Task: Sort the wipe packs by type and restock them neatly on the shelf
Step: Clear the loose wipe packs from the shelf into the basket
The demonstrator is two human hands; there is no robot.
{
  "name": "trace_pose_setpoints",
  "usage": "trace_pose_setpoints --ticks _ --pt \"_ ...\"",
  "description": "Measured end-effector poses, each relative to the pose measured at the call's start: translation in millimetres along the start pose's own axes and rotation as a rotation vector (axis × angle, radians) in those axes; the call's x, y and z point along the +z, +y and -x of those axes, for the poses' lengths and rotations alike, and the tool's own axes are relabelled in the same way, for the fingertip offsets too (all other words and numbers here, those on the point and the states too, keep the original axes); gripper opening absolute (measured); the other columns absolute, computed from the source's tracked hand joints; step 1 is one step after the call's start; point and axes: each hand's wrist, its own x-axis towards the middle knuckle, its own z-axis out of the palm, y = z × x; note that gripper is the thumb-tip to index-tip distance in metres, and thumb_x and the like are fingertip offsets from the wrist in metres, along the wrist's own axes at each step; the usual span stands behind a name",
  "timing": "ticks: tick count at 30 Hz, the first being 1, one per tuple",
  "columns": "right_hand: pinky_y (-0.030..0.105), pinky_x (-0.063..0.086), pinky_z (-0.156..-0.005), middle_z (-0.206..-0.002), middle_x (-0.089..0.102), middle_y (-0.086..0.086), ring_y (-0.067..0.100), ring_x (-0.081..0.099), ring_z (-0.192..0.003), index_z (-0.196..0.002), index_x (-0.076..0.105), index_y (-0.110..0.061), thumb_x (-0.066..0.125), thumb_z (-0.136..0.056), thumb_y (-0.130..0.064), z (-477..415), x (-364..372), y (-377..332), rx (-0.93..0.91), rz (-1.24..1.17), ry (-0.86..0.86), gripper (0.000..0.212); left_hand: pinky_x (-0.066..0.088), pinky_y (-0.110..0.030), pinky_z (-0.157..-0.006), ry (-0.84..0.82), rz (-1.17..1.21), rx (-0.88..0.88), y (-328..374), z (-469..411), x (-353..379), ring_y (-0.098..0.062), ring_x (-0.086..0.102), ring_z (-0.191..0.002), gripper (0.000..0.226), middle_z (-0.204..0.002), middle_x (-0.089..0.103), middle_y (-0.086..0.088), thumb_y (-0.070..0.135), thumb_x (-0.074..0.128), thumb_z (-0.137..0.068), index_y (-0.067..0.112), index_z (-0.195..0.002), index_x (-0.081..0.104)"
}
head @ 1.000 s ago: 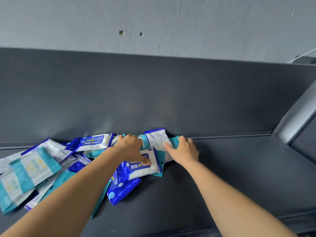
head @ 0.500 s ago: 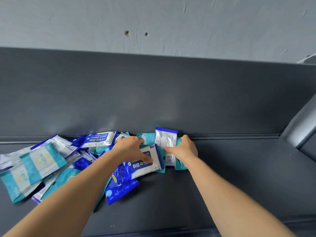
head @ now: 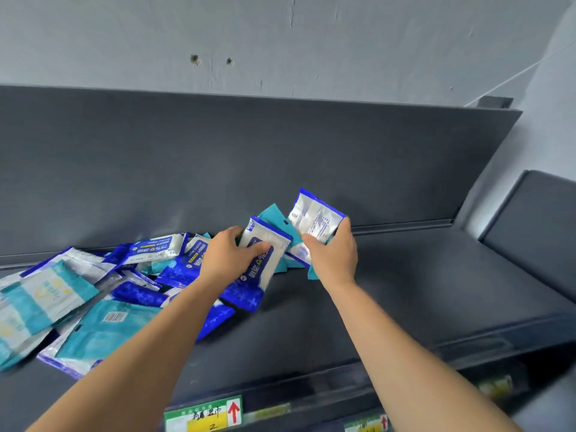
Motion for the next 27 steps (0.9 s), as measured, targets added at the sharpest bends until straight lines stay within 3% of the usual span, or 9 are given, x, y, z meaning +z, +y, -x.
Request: trace_pose_setpoints --ticks 3,7,12,15,18,21,24,27 --pt "0.031 0.046 -0.072 -0.103 0.06 -0.005 0.018 0.059 -0.094 -0.104 0.045 -0.017 0.071 -0.079 -0.019 16.4 -19.0 -6.9 0.008 -0.041 0.094 0.035 0.05 -0.036 -0.064 -0.007 0.178 0.009 6.1 11.2 3.5 -0.017 0.065 -0.071 0.034 -0.076 0.068 0.001 0.043 0.073 -0.079 0.012 -0.084 0.061" --pt "0.031 0.049 -0.077 -0.109 0.062 -0.003 0.016 0.06 -0.094 -0.107 0.045 -0.018 0.071 -0.08 -0.016 49.8 -43.7 -16.1 0.023 -0.103 0.252 0.038 0.047 -0.027 -0.062 -0.041 0.362 0.057 20.1 36.2 2.1 -0.011 0.063 -0.072 0.021 -0.079 0.068 0.006 0.038 0.068 -0.085 0.018 -0.088 0.062" --pt "0.041 0.053 -0.086 -0.105 0.061 -0.009 0.016 0.061 -0.097 -0.104 0.045 -0.024 0.074 -0.078 -0.017 106.8 -75.9 -21.6 0.075 -0.157 0.432 0.04 0.05 -0.033 -0.072 -0.153 0.531 0.086 31.4 80.2 5.0 -0.015 0.064 -0.079 0.016 -0.085 0.068 0.004 0.038 0.064 -0.088 0.022 -0.087 0.06" --pt "0.028 0.046 -0.081 -0.108 0.062 -0.004 0.014 0.059 -0.095 -0.105 0.045 -0.022 0.073 -0.078 -0.014 147.5 -101.2 -21.3 0.1 -0.129 0.523 0.04 0.055 -0.042 -0.082 -0.261 0.635 0.063 34.9 115.2 13.9 -0.018 0.068 -0.085 0.017 -0.089 0.071 0.003 0.041 0.065 -0.086 0.024 -0.087 0.061" --pt "0.028 0.046 -0.084 -0.106 0.062 -0.004 0.018 0.061 -0.098 -0.105 0.045 -0.023 0.073 -0.078 -0.01 189.3 -128.5 -14.9 0.13 -0.104 0.624 0.041 0.053 -0.034 -0.069 -0.373 0.708 0.066 44.6 159.3 24.0 -0.011 0.067 -0.077 0.014 -0.088 0.071 0.005 0.038 0.064 -0.088 0.024 -0.089 0.06" --pt "0.027 0.045 -0.086 -0.107 0.063 -0.003 0.019 0.062 -0.101 -0.111 0.049 -0.017 0.072 -0.078 -0.007 232.5 -159.1 -3.3 0.177 -0.054 0.716 0.041 0.041 -0.024 -0.052 -0.492 0.715 0.062 54.8 208.7 36.8 -0.004 0.058 -0.062 0.015 -0.08 0.066 0.009 0.036 0.061 -0.091 0.022 -0.093 0.058" --pt "0.031 0.046 -0.089 -0.104 0.06 -0.005 0.021 0.062 -0.1 -0.114 0.049 -0.015 0.071 -0.079 -0.006 276.2 -193.5 7.0 0.218 0.004 0.806 0.042 0.04 -0.022 -0.048 -0.61 0.738 0.052 63.2 258.2 53.1 -0.004 0.057 -0.06 0.019 -0.082 0.066 0.007 0.036 0.06 -0.091 0.019 -0.099 0.058" --pt "0.038 0.049 -0.092 -0.097 0.058 -0.013 0.016 0.06 -0.094 -0.107 0.045 -0.027 0.071 -0.081 -0.009 318.2 -229.2 19.2 0.281 0.028 0.874 0.041 0.042 -0.02 -0.046 -0.722 0.749 0.047 73.0 310.3 68.9 -0.005 0.063 -0.067 0.016 -0.089 0.069 0.005 0.036 0.06 -0.092 0.023 -0.1 0.058"
